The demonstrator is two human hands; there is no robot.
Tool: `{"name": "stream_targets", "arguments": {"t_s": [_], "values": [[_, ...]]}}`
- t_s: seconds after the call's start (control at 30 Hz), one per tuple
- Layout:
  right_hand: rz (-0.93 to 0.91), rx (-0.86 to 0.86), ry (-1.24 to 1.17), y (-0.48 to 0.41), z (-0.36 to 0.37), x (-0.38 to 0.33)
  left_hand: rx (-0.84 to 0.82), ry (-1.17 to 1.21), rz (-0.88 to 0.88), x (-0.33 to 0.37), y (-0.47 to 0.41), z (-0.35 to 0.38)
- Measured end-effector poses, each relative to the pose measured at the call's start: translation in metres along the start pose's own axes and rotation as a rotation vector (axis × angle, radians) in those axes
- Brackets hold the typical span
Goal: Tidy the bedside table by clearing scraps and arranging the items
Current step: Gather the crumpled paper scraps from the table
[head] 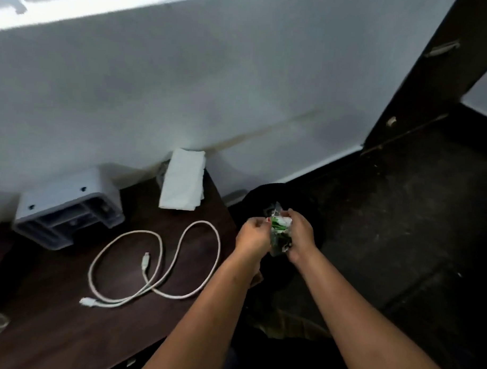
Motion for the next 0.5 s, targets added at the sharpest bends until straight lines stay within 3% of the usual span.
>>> {"name": "stream_targets", "arguments": {"t_s": [0.17,0.5], "values": [[0.119,-0.005,0.018,-0.077,-0.031,0.039,-0.076,-0.027,-0.043,-0.008,-0.022,0.013],[0.150,-0.027,-0.109,-0.060,-0.034,0.023,-0.072,0.066,-0.093,-0.010,-0.026,0.020]]}}
Point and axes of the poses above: each hand's wrist, its own y-axis away from the middle knuckle, its own z-axis out of the palm, x = y × z, the point moved 2 cm from there along -y, towards the middle knuckle, and after that the axes turned 7 degrees about -z, right-handed, at the moved point
